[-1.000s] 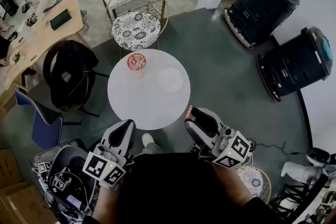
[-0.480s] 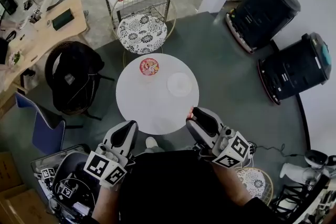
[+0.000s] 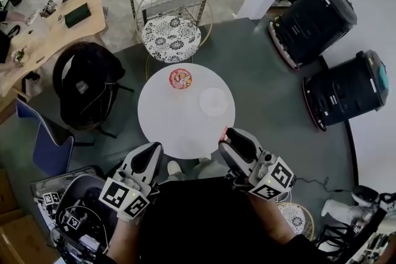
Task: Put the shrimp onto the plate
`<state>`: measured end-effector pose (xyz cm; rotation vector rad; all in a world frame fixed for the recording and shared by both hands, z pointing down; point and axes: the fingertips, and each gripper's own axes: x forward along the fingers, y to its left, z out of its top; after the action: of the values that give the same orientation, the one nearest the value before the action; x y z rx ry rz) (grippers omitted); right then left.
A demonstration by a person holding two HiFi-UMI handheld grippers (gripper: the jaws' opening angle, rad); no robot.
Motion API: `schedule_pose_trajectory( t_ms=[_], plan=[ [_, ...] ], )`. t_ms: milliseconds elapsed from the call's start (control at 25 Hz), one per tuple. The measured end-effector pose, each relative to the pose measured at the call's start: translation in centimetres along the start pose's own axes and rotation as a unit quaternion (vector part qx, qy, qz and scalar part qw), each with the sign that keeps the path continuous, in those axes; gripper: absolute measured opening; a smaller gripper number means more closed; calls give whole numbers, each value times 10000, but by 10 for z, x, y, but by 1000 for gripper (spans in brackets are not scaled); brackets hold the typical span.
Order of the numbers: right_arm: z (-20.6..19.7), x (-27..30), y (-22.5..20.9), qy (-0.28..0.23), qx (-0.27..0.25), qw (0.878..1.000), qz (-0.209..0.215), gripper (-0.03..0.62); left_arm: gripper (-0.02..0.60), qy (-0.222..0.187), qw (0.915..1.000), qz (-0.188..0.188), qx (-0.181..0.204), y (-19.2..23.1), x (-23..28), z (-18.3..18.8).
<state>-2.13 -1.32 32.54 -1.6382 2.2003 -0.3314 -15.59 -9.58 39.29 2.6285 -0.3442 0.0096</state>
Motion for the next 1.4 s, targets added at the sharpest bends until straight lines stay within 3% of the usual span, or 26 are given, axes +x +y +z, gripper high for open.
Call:
schedule_pose_trajectory(
  t_ms=[720, 1400],
  plan=[
    [-11, 36, -61, 576, 125, 9971, 483, 146, 8, 86, 9974, 708, 106, 9, 37, 1],
    [-71, 51, -148, 1665, -124, 9829, 773, 146, 8, 473, 9891, 1370, 275, 10, 73, -4]
  ],
)
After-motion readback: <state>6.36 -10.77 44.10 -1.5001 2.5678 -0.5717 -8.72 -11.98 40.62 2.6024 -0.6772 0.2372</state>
